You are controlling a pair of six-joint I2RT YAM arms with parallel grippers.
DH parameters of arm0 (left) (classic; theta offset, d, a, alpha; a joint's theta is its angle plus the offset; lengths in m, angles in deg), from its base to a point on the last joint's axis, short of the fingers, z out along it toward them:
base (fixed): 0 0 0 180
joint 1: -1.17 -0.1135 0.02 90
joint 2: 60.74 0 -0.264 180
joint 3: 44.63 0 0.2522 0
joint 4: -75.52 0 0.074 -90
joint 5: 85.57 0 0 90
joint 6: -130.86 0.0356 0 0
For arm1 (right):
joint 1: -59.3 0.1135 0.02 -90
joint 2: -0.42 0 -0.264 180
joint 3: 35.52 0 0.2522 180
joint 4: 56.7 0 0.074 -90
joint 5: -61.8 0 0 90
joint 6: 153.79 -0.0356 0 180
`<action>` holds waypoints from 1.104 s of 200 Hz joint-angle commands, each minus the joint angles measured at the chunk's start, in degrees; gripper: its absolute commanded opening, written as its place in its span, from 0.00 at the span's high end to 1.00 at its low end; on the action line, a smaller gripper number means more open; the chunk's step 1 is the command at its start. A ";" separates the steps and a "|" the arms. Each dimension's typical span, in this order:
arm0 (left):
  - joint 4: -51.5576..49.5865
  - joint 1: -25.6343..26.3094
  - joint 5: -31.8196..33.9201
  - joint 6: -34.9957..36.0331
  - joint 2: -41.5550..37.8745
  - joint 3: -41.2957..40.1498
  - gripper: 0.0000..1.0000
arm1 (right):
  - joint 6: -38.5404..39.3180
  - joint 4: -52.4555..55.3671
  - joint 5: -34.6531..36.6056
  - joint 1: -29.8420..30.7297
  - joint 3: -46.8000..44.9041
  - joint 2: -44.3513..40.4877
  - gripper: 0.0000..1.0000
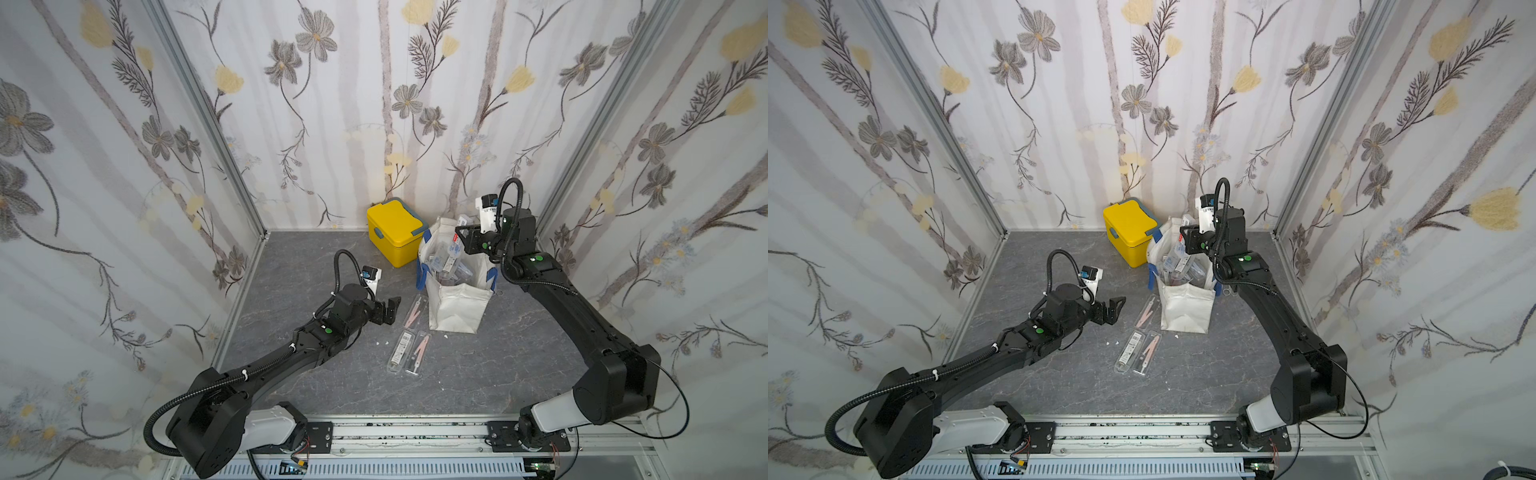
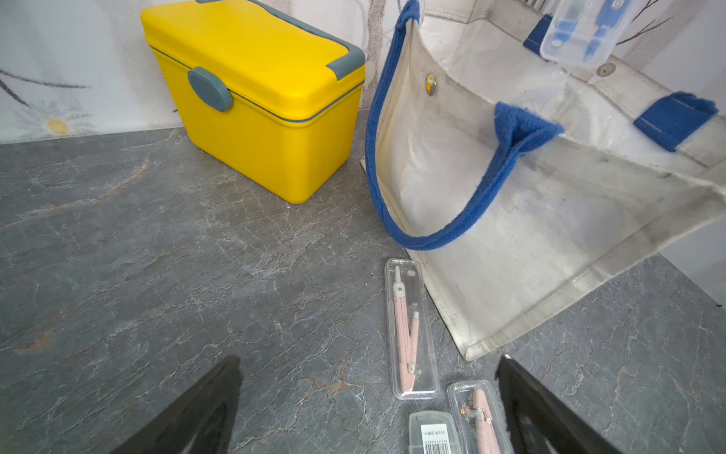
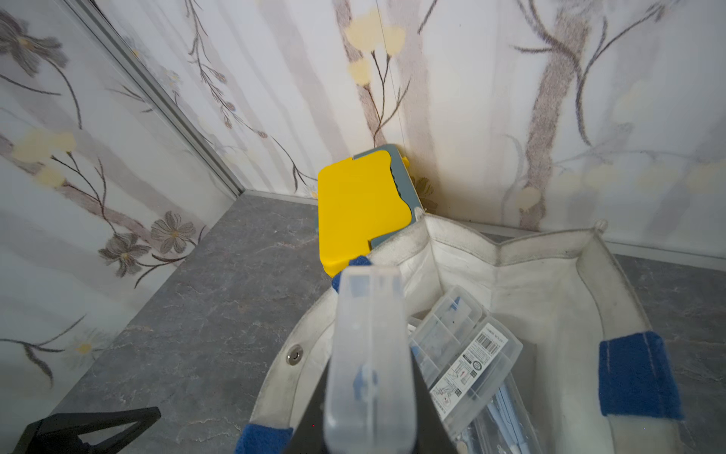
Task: Put the compass set into the canvas bag
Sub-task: Place the compass set in the canvas bag.
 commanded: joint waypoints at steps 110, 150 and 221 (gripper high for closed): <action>-0.18 0.02 -0.46 -2.50 2.78 0.22 0.00 | 3.59 15.68 3.90 2.73 9.09 16.49 0.75; -3.16 0.27 -0.42 -2.61 4.35 1.33 0.00 | 3.77 16.74 5.03 2.74 11.62 19.34 0.65; -11.35 2.84 2.26 -0.93 8.96 5.81 0.00 | 4.78 15.14 6.74 2.57 12.45 17.43 0.49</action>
